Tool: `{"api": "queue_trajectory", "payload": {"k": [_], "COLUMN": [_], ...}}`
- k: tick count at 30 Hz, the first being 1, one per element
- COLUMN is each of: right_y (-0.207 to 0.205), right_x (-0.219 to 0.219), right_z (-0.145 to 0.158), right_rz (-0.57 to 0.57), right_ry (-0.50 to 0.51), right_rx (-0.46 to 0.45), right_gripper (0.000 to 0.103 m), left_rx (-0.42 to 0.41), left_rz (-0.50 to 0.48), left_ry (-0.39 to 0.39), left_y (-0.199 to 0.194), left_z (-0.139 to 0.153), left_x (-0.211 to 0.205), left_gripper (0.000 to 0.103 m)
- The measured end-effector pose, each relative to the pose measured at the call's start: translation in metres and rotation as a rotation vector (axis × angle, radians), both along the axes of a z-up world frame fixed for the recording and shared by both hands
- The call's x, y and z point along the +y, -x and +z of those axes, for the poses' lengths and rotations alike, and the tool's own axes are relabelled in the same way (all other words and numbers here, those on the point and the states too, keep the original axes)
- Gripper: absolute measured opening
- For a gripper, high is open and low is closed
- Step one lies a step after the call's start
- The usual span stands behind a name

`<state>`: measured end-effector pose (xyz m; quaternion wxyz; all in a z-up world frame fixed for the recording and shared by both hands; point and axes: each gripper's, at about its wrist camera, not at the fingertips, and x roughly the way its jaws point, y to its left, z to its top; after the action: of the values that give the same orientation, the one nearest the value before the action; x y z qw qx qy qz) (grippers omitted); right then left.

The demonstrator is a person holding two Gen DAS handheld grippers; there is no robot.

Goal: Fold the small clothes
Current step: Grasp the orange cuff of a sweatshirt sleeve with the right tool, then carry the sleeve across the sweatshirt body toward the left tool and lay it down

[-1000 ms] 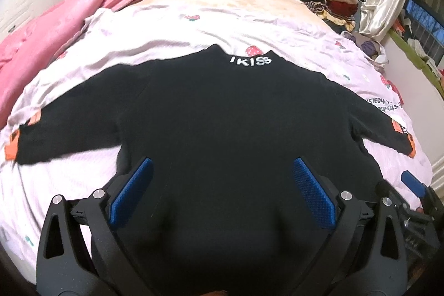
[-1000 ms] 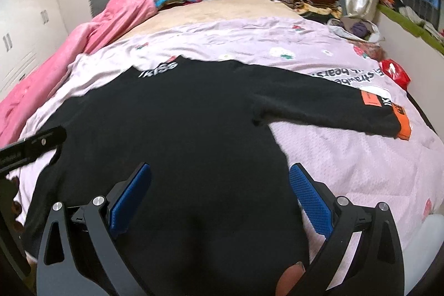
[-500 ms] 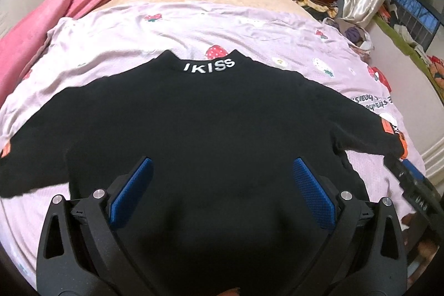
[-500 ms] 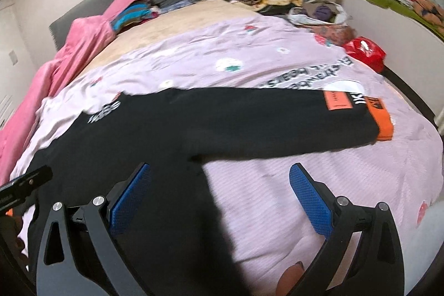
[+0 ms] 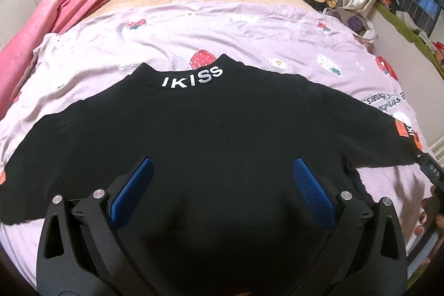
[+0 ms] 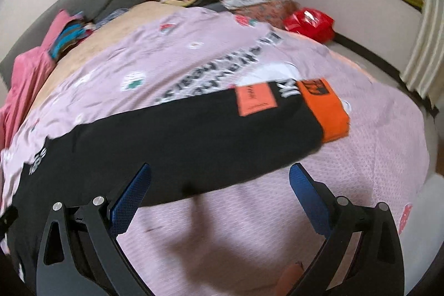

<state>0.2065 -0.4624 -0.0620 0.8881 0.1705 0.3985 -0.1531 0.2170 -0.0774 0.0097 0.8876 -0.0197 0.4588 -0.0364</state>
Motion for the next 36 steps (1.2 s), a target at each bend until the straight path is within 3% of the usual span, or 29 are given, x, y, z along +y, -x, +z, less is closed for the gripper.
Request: {"api": "queue_trajectory", "payload": {"k": [10,12,15,20,21,27,36], "right_y": [-0.015,-0.018,-0.021,-0.019,-0.018,-0.011,-0.022], "right_x": [-0.052,-0.068,-0.088,-0.109,-0.109,-0.077,-0.009], "right_z": [-0.031,-0.038,-0.044,-0.041,-0.037,0.013,0.068], "right_rz": [-0.133,-0.161,-0.209,-0.235,-0.224,-0.064,0.126], "right_ry": [-0.105,-0.166,-0.242,-0.357,-0.365,-0.306,-0.235], "right_rx": [0.057,0.049,0.014,-0.087,-0.106,-0.274,-0.354], "right_gripper": [0.098,0.097,0.081,0.023,0.018,0.016,0.016], "left_rx": [0.031,0.036,0.041,0.04,0.035,-0.003,-0.045], "left_rz": [0.002,0.014,0.032,0.063,0.066,0.08,0.107], "left_ry": [0.004,0.01,0.012,0.045,0.043,0.065,0.105], "left_y": [-0.026,-0.03,-0.034,-0.03,-0.03,-0.025,-0.021], "left_z": [-0.016,-0.019,-0.022,-0.017,-0.014,0.008,0.032], "left_x": [-0.001,0.002,0.008,0.022,0.024,0.035,0.057], "left_gripper": [0.094,0.094,0.094,0.094,0.094,0.094,0.094]}}
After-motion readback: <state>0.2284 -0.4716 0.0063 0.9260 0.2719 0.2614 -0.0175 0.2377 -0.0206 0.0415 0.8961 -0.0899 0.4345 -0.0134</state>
